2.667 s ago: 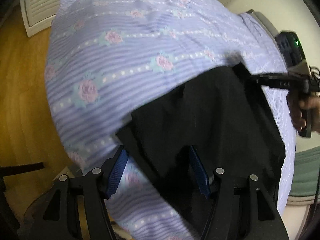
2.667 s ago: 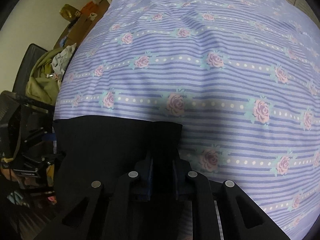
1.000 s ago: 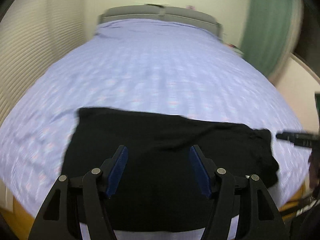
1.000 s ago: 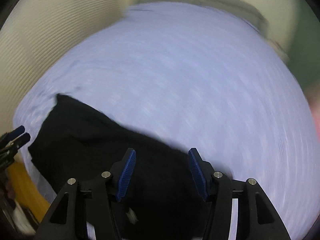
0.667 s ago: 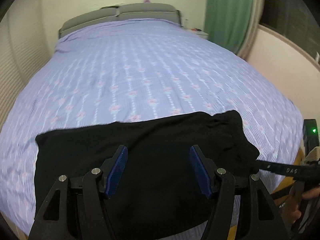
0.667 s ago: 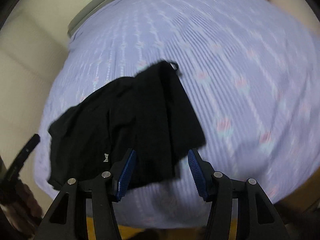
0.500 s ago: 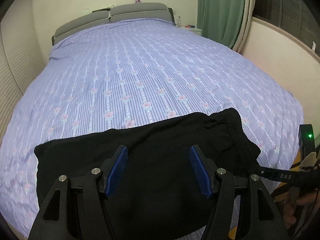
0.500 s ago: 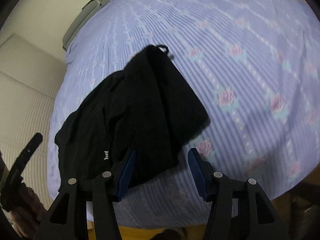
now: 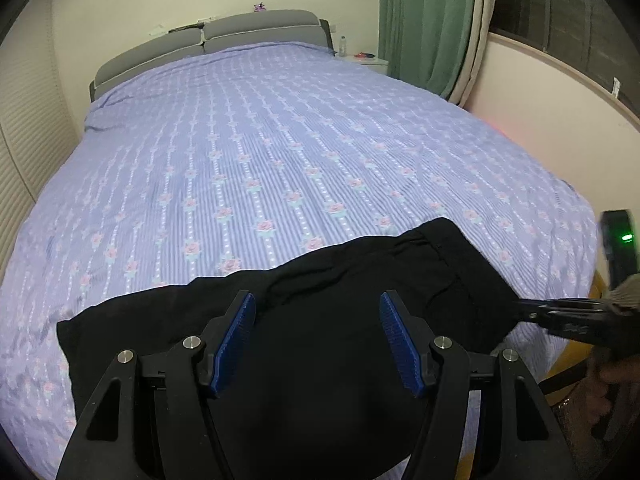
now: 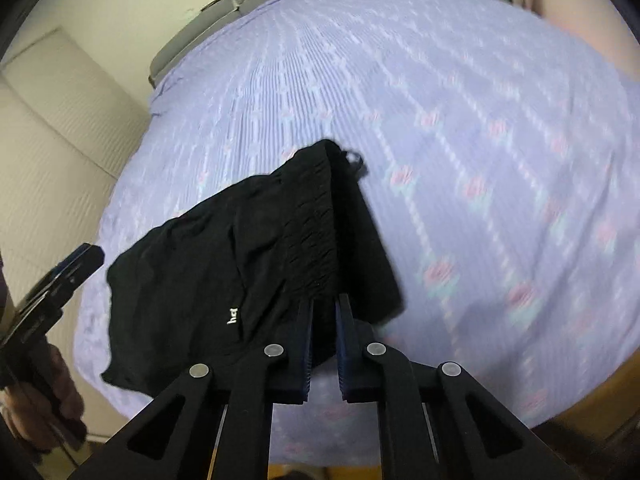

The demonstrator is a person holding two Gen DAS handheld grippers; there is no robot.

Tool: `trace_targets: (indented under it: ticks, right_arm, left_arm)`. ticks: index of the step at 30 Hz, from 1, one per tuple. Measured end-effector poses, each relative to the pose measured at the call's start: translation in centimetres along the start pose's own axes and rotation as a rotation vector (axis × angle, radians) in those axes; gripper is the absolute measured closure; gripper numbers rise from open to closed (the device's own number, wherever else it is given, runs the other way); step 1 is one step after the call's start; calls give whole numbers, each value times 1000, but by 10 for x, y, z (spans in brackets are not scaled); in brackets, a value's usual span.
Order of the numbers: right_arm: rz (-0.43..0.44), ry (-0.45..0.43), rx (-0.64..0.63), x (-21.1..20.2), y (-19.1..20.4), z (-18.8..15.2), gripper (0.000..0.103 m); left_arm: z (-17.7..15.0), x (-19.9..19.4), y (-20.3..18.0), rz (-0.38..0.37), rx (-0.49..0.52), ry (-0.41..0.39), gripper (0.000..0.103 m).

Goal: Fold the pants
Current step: 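Grasp the black pants waistband with the right tool while the left tool grasps the leg end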

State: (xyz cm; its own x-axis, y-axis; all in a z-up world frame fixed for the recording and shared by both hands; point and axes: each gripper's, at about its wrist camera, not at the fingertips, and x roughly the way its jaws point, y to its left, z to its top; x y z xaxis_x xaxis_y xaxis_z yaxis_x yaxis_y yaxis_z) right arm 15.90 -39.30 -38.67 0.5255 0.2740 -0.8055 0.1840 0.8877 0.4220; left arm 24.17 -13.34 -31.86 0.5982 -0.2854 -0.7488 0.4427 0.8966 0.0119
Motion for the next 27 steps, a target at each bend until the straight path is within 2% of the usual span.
trace_targets:
  ticks: [4, 7, 10, 11, 12, 19, 22, 25, 27]
  right_arm:
    - [-57, 53, -3, 29, -21, -4, 92]
    - [-27, 60, 43, 37, -28, -5, 91]
    - [-31, 33, 64, 29, -29, -4, 75]
    - [-52, 25, 71, 26, -29, -5, 64]
    - [-68, 13, 78, 22, -29, -5, 58]
    - [-96, -33, 47, -7, -22, -2, 57]
    - [-73, -17, 63, -8, -23, -9, 47]
    - [-59, 5, 91, -2, -22, -17, 46]
    - [-39, 7, 132, 1, -23, -22, 46]
  left_arm:
    - [-5, 6, -6, -1, 1, 20, 39]
    - [-7, 8, -8, -9, 7, 31, 39]
    - [-12, 9, -8, -8, 14, 43, 39]
    - [-15, 10, -7, -6, 15, 48, 39]
    - [-18, 10, -7, -4, 14, 52, 39]
    - [-43, 19, 10, 52, -35, 100, 39]
    - [-50, 17, 16, 56, -57, 112, 39]
    - [-46, 18, 17, 17, -27, 113, 39]
    - [-35, 23, 15, -51, 43, 101, 39]
